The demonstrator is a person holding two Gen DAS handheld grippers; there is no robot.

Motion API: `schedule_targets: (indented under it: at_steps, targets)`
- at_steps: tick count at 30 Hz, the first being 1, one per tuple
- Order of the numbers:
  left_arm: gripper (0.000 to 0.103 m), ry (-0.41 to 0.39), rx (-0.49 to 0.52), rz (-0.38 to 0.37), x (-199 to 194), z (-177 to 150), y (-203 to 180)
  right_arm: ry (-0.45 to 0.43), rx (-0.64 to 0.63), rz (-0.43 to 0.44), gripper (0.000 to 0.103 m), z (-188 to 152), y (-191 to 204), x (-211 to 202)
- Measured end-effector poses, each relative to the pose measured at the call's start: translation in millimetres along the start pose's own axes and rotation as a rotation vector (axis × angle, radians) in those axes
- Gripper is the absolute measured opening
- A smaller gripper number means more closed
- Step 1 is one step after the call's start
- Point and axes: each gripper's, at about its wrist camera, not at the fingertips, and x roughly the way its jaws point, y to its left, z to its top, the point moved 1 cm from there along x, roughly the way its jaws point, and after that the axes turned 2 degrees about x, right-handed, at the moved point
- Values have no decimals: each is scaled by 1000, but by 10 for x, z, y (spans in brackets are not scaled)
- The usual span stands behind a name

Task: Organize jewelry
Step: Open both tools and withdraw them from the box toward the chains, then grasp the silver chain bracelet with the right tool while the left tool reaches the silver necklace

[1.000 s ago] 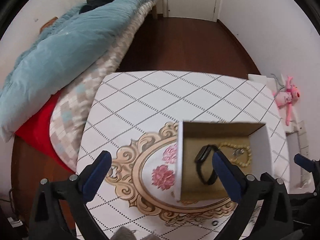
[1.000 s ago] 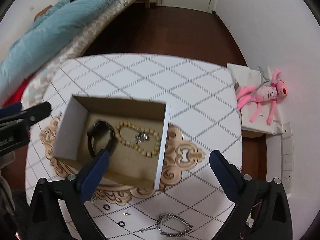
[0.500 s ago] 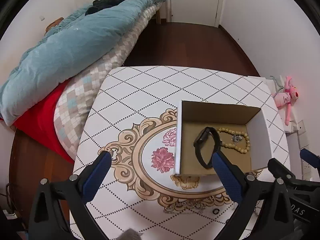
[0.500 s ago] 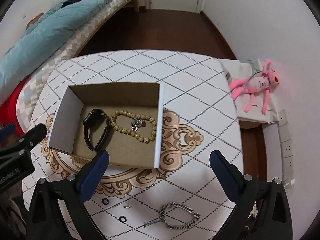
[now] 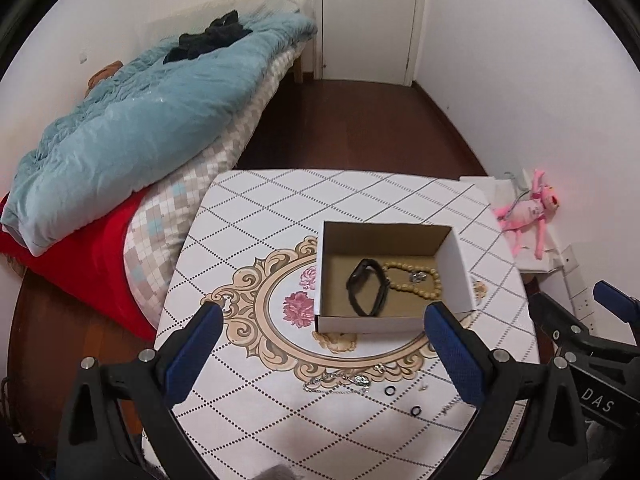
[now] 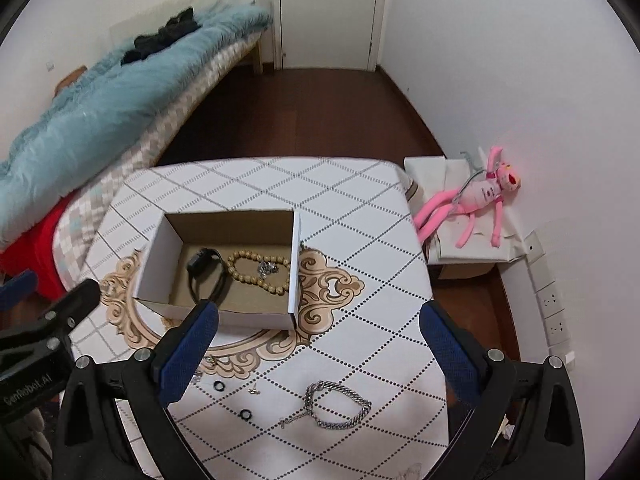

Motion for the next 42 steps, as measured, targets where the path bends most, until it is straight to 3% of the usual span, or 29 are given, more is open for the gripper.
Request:
schedule_targets:
  at_steps: [8,12,16,23,29,33,37,40,41,42]
  targets:
    - [103,-46,-32,-7,-391,-18,50,-83,23,35,102,-9,-80,-523]
    - [103,-42,-33,-1,-427,-99,75,-55,50,61,102,-90,-141,-572]
    - [103,12,-21,23,-207,-296,68,42,85,48,102,-320,-278,-309]
    - [103,198,-17,44,527,-798,28,260,222,19,101,-918,-713,541]
    - [102,297,-5,47,931,-1075,-9,343,274,-11,90,-1245,-883,1030]
    - [102,326,-30,34,1080,-1164,25,378,272,-22,74,-1360,-889,1227]
    - [102,345,-73,-11,1170,-1175,79,326,207,-54,63,-1382,-761,1219]
    - [102,353,-97,-60,1207,-1159,118,280,184,-63,26,-1371,-691,1184]
    - [99,355,-108,-73,1214,-1156,146,280,187,-51,9,-1367,-679,1188]
    - [97,355,-116,-82,1218,-1151,174,281,191,-37,9,-1359,-671,1190]
